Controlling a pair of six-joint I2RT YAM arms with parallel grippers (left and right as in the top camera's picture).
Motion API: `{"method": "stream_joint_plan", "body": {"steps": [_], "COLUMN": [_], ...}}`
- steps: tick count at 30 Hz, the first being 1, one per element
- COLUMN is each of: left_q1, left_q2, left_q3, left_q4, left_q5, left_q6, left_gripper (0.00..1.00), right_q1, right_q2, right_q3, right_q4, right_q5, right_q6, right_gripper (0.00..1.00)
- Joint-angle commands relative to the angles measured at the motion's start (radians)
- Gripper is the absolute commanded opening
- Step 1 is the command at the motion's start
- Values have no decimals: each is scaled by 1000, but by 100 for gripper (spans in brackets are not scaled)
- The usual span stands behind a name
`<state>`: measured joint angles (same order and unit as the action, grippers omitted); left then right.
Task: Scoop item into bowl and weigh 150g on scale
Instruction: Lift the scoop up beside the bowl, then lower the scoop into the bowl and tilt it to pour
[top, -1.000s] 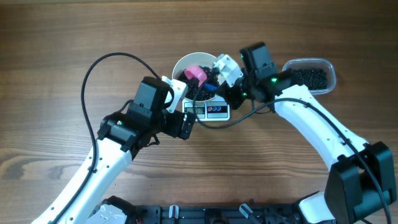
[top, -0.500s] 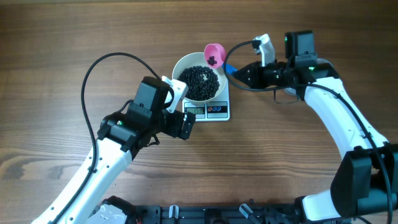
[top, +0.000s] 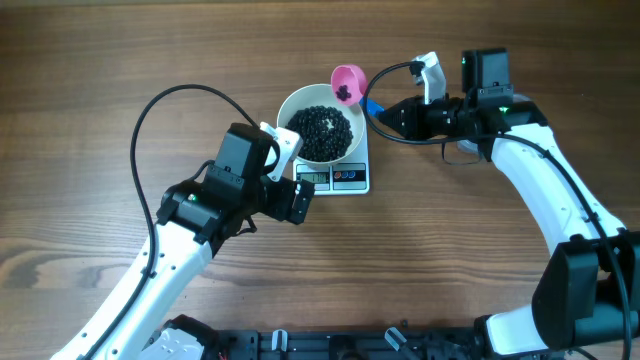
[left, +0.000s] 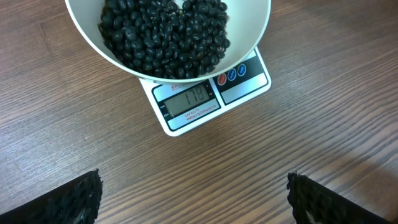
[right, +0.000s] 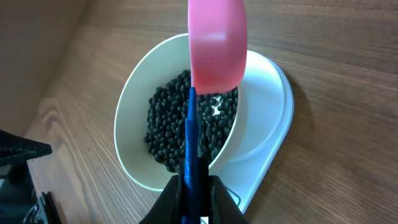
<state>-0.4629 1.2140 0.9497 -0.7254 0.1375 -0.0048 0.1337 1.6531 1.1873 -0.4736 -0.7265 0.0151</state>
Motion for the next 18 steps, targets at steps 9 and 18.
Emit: {"method": "stream_joint_plan", "body": {"steps": [9,18], "left_q1": [-5,-5], "left_q2": [4,4], "left_q3": [18,18], "left_q4": [3,3], "left_q5": [-8,-8], "left_q6": [-3,-3], "left_gripper": [100,100], "right_q1": [-3,0], "right_q2": [13,13], "right_q3": [15,15], "right_q4": [4,-151], "right_q5": [-169,-6], "right_q6": [6,-131], "right_gripper": [4,4]}}
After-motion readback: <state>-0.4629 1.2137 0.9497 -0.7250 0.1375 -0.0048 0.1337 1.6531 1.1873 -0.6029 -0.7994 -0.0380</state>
